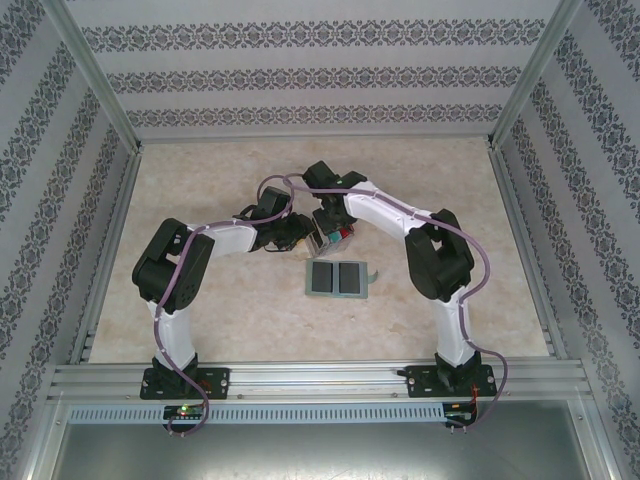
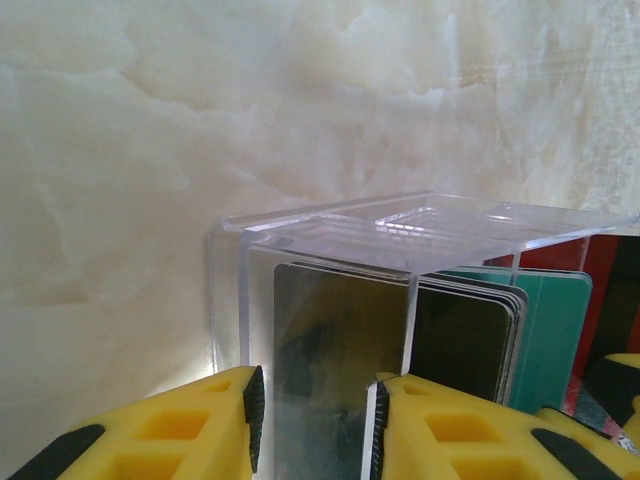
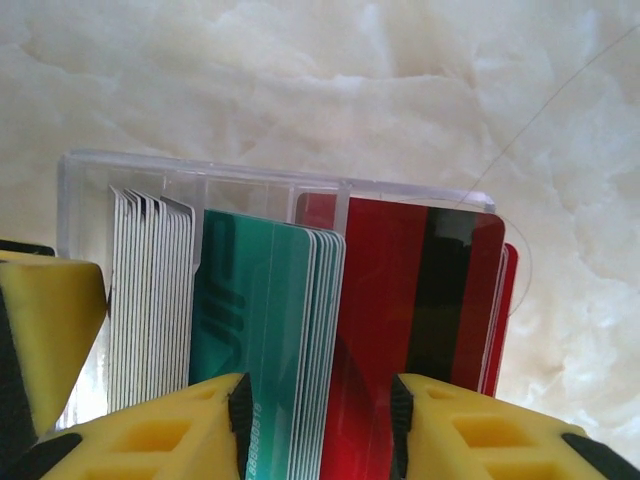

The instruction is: Put the credit cards into the card holder

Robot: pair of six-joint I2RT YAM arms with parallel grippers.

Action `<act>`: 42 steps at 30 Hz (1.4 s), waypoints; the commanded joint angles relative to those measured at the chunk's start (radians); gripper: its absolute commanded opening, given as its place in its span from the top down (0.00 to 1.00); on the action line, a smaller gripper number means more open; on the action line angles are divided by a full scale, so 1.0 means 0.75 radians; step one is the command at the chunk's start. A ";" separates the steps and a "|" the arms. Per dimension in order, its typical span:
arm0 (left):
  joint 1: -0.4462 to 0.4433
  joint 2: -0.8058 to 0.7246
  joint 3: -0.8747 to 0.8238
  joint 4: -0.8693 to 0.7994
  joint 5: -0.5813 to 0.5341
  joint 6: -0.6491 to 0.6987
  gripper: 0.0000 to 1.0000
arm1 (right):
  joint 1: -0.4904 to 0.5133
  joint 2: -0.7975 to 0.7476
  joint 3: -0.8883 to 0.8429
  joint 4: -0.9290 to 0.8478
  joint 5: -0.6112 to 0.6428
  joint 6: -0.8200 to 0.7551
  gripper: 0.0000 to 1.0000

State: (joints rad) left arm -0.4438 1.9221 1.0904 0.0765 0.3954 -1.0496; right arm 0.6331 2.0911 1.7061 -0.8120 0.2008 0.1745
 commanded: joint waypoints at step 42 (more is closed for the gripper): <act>0.006 0.020 -0.067 -0.011 -0.031 -0.051 0.64 | 0.054 -0.018 0.006 -0.018 0.323 -0.017 0.77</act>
State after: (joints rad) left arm -0.4438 1.9221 1.0706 0.1169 0.3996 -1.0767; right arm 0.6788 2.1120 1.7149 -0.7975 0.3702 0.1680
